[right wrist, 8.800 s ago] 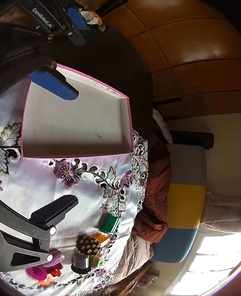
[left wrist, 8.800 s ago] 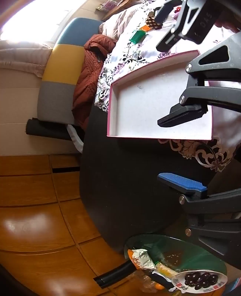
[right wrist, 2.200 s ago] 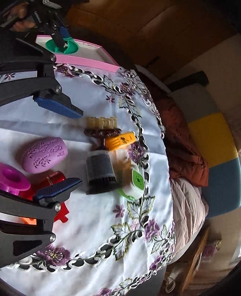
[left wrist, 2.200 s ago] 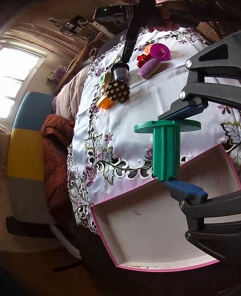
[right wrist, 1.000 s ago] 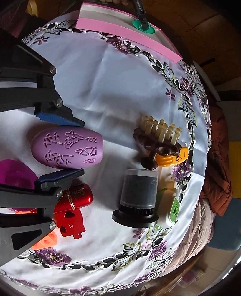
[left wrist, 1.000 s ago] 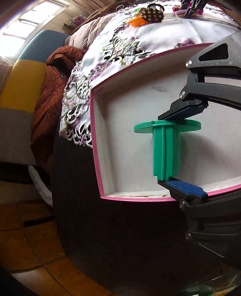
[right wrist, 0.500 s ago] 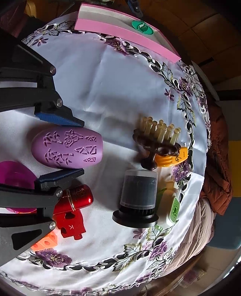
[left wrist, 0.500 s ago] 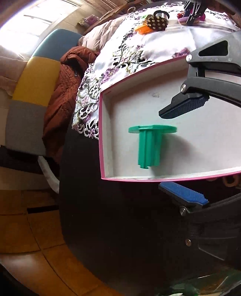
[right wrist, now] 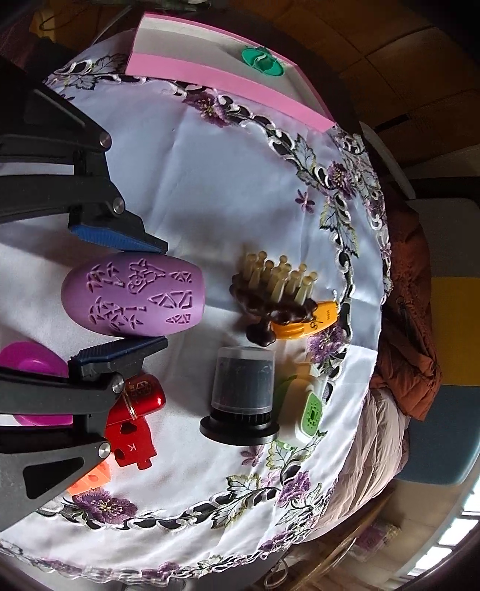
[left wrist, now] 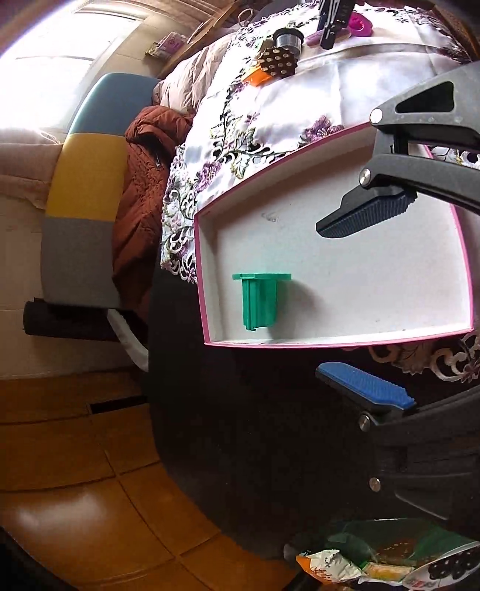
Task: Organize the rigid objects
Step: 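Grasp the purple egg with the right tool and place it in the tray, then move the left tool to the magenta funnel and close on it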
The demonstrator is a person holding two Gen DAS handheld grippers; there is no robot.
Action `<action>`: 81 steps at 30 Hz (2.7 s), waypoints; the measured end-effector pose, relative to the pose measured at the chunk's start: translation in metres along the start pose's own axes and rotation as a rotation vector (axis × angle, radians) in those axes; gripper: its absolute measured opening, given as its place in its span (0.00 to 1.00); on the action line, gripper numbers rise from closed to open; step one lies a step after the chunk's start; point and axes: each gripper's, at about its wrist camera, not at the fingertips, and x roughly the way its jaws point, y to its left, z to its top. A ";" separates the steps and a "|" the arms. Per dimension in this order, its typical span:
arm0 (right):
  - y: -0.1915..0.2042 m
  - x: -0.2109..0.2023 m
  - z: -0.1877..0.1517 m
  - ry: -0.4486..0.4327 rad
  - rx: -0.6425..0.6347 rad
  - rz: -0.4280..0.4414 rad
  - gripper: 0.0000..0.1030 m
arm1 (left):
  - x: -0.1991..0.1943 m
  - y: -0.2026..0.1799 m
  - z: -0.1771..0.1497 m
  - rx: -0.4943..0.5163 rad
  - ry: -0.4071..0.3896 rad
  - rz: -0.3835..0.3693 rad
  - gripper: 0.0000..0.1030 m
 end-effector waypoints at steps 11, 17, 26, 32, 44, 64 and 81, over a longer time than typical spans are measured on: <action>0.100 -0.020 0.036 -0.073 -0.101 0.167 0.43 | -0.007 0.006 -0.011 -0.034 -0.001 -0.013 0.69; 0.181 -0.004 0.062 -0.043 -0.184 0.273 0.43 | -0.004 0.015 -0.015 -0.050 0.009 -0.019 0.69; 0.255 0.048 0.095 0.030 -0.228 0.202 0.43 | 0.001 0.032 -0.017 -0.082 0.019 -0.010 0.69; 0.269 0.084 0.109 0.077 -0.200 0.121 0.43 | 0.005 0.038 -0.018 -0.095 0.025 -0.011 0.69; 0.274 0.068 0.107 0.011 -0.181 0.157 0.55 | 0.002 0.043 -0.018 -0.108 0.021 -0.006 0.69; 0.199 -0.036 0.053 -0.260 -0.127 0.107 0.78 | -0.019 0.013 -0.021 -0.028 -0.008 -0.035 0.69; 0.064 -0.093 0.009 -0.338 0.063 -0.055 0.87 | -0.024 -0.052 -0.021 0.100 -0.003 -0.131 0.69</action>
